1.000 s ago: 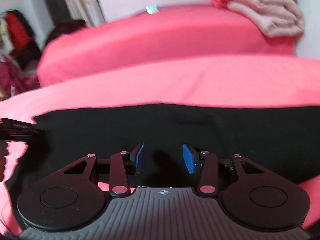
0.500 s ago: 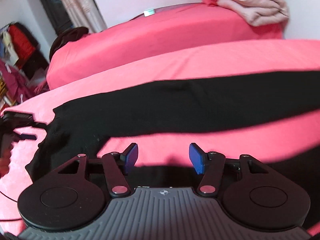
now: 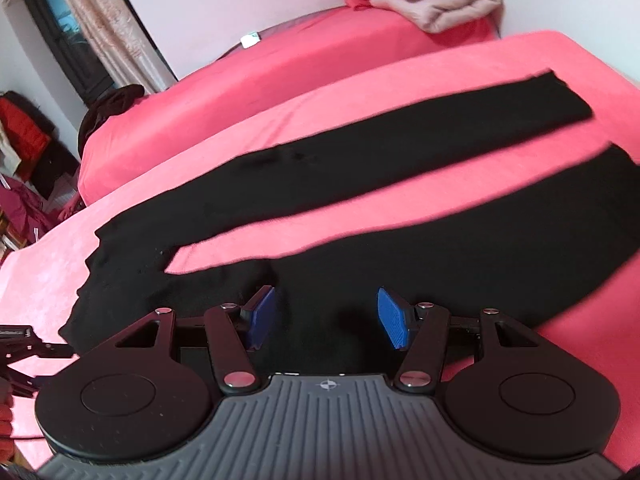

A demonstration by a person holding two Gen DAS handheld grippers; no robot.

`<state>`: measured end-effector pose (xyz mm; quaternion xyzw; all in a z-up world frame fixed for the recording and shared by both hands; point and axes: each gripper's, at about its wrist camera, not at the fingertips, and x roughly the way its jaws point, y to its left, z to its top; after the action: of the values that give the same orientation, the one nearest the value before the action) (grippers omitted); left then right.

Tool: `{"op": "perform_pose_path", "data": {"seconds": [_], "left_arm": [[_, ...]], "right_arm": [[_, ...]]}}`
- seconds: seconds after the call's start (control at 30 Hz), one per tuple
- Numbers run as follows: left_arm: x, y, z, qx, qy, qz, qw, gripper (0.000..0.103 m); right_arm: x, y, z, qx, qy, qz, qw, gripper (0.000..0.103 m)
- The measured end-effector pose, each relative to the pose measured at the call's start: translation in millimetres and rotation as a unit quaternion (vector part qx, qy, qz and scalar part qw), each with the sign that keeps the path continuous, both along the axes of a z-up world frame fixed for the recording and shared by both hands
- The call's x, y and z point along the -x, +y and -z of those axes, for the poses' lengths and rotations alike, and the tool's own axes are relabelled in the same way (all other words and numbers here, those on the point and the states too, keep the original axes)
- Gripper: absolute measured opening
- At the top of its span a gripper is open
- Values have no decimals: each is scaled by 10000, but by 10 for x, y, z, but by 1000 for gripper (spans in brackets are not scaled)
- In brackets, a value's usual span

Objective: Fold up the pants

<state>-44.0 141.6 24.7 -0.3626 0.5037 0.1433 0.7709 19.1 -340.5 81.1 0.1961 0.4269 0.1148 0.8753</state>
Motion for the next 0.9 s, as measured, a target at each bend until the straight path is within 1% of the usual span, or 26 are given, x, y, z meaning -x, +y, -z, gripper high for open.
{"op": "perform_pose_path", "data": {"seconds": [0.1,0.2,0.3,0.43,0.53,0.6,0.7,0.8,0.83,0.87,0.9], "left_arm": [[-26,31,64,241,-78,-266,9993,103],[-55,20,72,271,-178,-369,9988,103],[-102,53,105,292,-240,-407,9985,103],[-166,53,121,354,-324,-457,9978,103],[-155,37,115,336,-390,-444,9977,103],[-159,44,118,388,-435,-386,9976,103],[-230,49,195,433,-362,-427,9975,103],[-273,45,198,425,-351,-508,9972,103],[-280,50,199,442,-367,-530,9969,99],[-282,61,206,476,-369,-549,9967,96],[-286,74,215,500,-364,-584,9964,92]], "right_arm": [[154,-114,9,-50,181,-13,9998,62],[253,-229,34,-237,408,102,9988,62],[339,-406,86,-475,643,427,9959,62],[379,-638,173,-770,855,1032,9880,62],[342,-777,252,-1007,923,1415,9805,62],[307,-841,314,-1164,954,1630,9751,59],[252,-885,359,-1330,910,1858,9693,59],[214,-913,405,-1447,863,1989,9654,59],[213,-922,419,-1492,853,2031,9640,59],[215,-922,422,-1535,849,2096,9619,57],[219,-925,430,-1559,866,2164,9599,52]]}}
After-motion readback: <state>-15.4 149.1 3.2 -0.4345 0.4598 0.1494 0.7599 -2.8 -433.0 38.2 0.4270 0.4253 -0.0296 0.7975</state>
